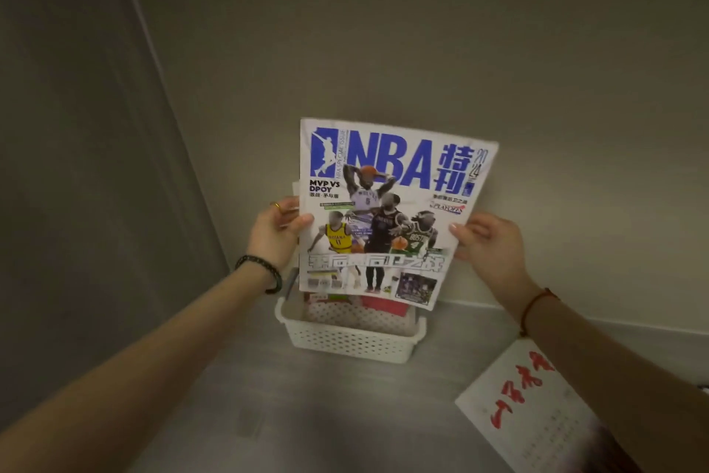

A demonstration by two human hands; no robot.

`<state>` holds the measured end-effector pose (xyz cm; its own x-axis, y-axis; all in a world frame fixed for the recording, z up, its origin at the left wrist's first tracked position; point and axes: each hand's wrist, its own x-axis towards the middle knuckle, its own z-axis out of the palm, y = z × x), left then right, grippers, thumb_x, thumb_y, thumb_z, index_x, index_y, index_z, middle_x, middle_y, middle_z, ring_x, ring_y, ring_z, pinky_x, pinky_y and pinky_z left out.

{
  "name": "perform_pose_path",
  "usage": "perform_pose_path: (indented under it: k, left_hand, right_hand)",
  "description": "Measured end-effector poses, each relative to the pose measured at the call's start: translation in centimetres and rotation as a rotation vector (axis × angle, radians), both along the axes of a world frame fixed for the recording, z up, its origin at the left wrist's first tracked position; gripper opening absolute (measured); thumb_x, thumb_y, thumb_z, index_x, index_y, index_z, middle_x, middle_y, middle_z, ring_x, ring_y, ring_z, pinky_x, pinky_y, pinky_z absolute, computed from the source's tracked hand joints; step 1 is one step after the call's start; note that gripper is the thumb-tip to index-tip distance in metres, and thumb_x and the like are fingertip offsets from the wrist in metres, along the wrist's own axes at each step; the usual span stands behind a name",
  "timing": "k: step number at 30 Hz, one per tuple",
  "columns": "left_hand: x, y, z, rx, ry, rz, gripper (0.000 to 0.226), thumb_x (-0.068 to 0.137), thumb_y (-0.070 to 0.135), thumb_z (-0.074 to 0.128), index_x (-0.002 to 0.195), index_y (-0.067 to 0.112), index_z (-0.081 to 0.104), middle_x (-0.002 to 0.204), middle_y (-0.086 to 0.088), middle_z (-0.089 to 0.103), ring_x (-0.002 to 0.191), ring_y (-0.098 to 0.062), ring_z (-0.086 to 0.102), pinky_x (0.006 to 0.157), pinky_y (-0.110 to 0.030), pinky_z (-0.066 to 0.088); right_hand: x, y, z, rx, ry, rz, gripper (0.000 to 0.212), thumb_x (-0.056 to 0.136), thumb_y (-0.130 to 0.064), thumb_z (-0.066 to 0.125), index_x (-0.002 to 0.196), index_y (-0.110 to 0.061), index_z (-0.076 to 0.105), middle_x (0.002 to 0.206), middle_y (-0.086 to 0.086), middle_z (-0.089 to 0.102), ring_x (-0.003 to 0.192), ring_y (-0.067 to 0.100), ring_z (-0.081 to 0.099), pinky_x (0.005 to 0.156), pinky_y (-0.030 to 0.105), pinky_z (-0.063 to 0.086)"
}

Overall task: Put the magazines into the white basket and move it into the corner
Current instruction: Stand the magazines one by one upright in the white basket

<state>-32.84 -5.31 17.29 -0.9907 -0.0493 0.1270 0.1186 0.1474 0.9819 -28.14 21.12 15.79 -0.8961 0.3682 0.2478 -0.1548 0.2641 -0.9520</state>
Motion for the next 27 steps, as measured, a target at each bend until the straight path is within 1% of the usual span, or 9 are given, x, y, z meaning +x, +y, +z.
perform_pose_path:
  k: [4,6,7,9,13,15,18,23,27]
  left_hand:
    - [-4.2,-1.2,-2.3,0.064,-0.041,0.110,0.025,0.080,0.003,0.062,0.104,0.003,0.060,0.091,-0.005,0.062,0.083,-0.018,0.059,0.067,-0.025,0.049]
    - [-5.6,-1.5,-4.2,0.087,-0.095,0.145,0.025,0.077,0.002,0.064,0.102,0.001,0.062,0.092,-0.007,0.062,0.083,-0.020,0.059,0.070,-0.029,0.049]
    - [-6.2,-1.6,-5.3,0.095,-0.117,0.157,0.023,0.076,0.001,0.065,0.099,0.001,0.063,0.091,-0.007,0.062,0.081,-0.020,0.059,0.073,-0.032,0.050]
    - [-7.2,-1.7,-7.3,0.104,-0.150,0.178,0.016,0.075,-0.001,0.066,0.090,0.005,0.064,0.088,-0.006,0.061,0.075,-0.019,0.058,0.077,-0.034,0.049]
    - [-8.0,-2.0,-10.7,0.110,-0.228,0.214,0.018,0.071,-0.003,0.069,0.074,0.013,0.061,0.085,-0.009,0.063,0.077,-0.025,0.060,0.080,-0.037,0.051]
    - [-8.2,-2.0,-11.6,0.087,-0.231,0.234,0.018,0.068,-0.001,0.073,0.072,0.012,0.060,0.082,-0.010,0.064,0.077,-0.025,0.061,0.079,-0.037,0.051]
    - [-8.7,-1.5,-11.7,0.024,-0.202,0.250,0.018,0.067,0.003,0.074,0.073,0.010,0.059,0.072,-0.004,0.062,0.066,-0.017,0.058,0.074,-0.033,0.051]
    - [-8.7,-0.9,-11.5,-0.051,-0.195,0.298,0.019,0.070,0.007,0.073,0.076,0.009,0.055,0.080,-0.007,0.061,0.074,-0.021,0.056,0.070,-0.028,0.044]
    - [-6.5,-0.4,-11.0,-0.045,-0.170,0.290,0.029,0.068,0.011,0.075,0.063,0.019,0.048,0.068,0.003,0.056,0.065,-0.013,0.054,0.062,-0.023,0.043]
  right_hand:
    - [-3.0,-2.7,-1.4,0.030,-0.045,-0.069,0.012,0.082,-0.004,0.060,0.092,0.001,0.065,0.089,0.010,0.068,0.079,0.026,0.067,0.075,0.040,0.056]
    - [-4.1,-3.4,-2.8,0.035,-0.069,-0.101,0.009,0.082,-0.004,0.061,0.089,-0.002,0.067,0.086,0.008,0.069,0.068,0.015,0.068,0.065,0.032,0.058]
    - [-4.5,-3.6,-3.6,0.044,-0.077,-0.114,0.008,0.082,-0.005,0.062,0.086,-0.006,0.068,0.082,0.005,0.069,0.059,0.004,0.067,0.057,0.022,0.057]
    - [-5.2,-4.1,-5.1,0.067,-0.102,-0.146,0.015,0.081,-0.006,0.063,0.075,-0.019,0.067,0.073,-0.003,0.066,0.048,-0.010,0.060,0.044,0.007,0.047]
    - [-5.9,-4.7,-7.7,-0.005,-0.173,-0.209,0.029,0.078,-0.004,0.065,0.059,-0.026,0.062,0.059,-0.010,0.064,0.045,-0.013,0.058,0.038,0.003,0.041]
    - [-6.1,-4.7,-8.6,-0.064,-0.196,-0.233,0.030,0.077,-0.004,0.066,0.059,-0.027,0.062,0.059,-0.014,0.063,0.047,-0.009,0.061,0.039,0.005,0.043]
    - [-6.4,-4.4,-9.3,-0.086,-0.211,-0.283,0.025,0.076,-0.009,0.069,0.061,-0.028,0.063,0.065,-0.006,0.067,0.051,-0.001,0.064,0.046,0.014,0.049]
    - [-7.2,-3.7,-9.2,-0.022,-0.262,-0.302,0.016,0.071,-0.014,0.074,0.063,-0.019,0.062,0.067,0.001,0.067,0.062,0.015,0.065,0.064,0.030,0.054]
    - [-6.3,-2.5,-8.7,0.064,-0.307,-0.262,0.015,0.070,-0.015,0.075,0.081,-0.008,0.067,0.075,0.011,0.070,0.069,0.025,0.067,0.070,0.036,0.055]
